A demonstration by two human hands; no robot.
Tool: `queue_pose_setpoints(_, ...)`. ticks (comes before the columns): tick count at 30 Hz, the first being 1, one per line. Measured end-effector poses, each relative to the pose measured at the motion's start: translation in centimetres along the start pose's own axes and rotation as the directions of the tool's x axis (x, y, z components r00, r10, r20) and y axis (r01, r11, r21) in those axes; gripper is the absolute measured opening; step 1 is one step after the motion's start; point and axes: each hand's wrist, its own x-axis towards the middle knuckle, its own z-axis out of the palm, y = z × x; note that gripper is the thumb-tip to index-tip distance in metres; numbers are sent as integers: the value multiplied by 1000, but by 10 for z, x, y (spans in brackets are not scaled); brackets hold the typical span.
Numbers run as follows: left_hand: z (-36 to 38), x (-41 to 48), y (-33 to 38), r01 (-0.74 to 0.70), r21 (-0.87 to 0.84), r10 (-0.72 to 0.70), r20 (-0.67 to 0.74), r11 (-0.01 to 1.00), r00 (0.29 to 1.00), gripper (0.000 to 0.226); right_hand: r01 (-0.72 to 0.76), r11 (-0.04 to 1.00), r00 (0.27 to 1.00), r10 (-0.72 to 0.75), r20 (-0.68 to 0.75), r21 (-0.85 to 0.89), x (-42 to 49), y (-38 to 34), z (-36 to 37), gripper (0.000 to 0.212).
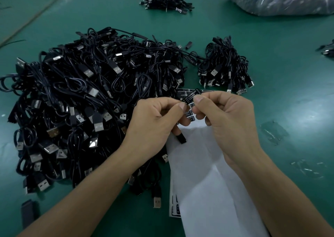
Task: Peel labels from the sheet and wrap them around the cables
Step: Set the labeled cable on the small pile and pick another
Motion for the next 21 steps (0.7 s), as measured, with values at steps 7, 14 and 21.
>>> queue_pose_setpoints(7, 1, -1, 0, -4, 0, 4, -34, 1000, 999, 21, 5, 1000, 1000, -5, -8, 6, -1, 1, 1, 20)
queue_pose_setpoints(14, 2, -1, 0, -3, 0, 3, -35, 1000, 999, 20, -2, 1000, 1000, 2, -17, 18, -1, 0, 1, 20)
queue_pose_setpoints(21, 1, -1, 1, -3, -2, 3, -39, 1000, 999, 20, 4, 1000, 1000, -4, -19, 9, -1, 1, 2, 20)
